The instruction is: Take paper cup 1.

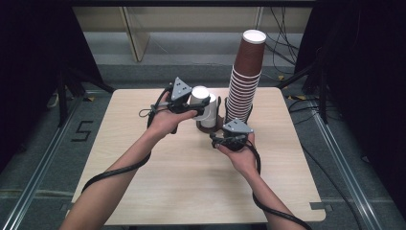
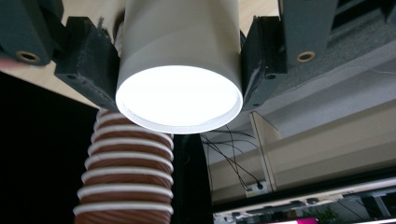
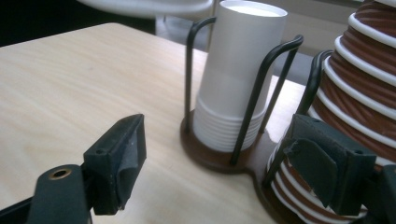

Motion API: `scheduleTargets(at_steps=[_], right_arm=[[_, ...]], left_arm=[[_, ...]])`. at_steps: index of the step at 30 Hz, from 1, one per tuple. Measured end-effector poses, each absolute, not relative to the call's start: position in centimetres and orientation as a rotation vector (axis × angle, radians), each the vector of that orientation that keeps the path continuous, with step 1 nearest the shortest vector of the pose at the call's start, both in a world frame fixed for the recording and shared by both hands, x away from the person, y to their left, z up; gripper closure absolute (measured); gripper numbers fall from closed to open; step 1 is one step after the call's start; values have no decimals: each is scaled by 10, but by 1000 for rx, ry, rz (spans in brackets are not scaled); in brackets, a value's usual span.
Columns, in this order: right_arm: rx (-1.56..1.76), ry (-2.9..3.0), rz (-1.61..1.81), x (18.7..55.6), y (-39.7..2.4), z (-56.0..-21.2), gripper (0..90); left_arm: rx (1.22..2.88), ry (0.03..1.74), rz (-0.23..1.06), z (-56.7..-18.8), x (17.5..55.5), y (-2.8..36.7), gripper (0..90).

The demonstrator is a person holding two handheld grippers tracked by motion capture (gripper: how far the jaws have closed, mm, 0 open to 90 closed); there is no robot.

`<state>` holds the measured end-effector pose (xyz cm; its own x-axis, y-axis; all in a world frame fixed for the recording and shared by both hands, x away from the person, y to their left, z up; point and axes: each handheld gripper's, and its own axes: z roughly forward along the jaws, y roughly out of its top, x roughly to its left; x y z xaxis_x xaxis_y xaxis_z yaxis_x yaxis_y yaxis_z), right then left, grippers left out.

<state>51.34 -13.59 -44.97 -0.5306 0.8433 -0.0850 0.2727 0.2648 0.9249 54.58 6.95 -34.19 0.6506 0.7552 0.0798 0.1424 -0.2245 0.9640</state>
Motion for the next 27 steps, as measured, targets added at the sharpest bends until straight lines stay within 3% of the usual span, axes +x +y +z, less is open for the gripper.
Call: scheduleTargets(at_steps=[14,27], right_arm=[[905,2169,1306,467,-172,-461,192],[884,2234,1341,445,-187,-478,192]], left_arm=[[1954,628,622,-379,510,77,333],[2011,557,528,-407,485,74,333]])
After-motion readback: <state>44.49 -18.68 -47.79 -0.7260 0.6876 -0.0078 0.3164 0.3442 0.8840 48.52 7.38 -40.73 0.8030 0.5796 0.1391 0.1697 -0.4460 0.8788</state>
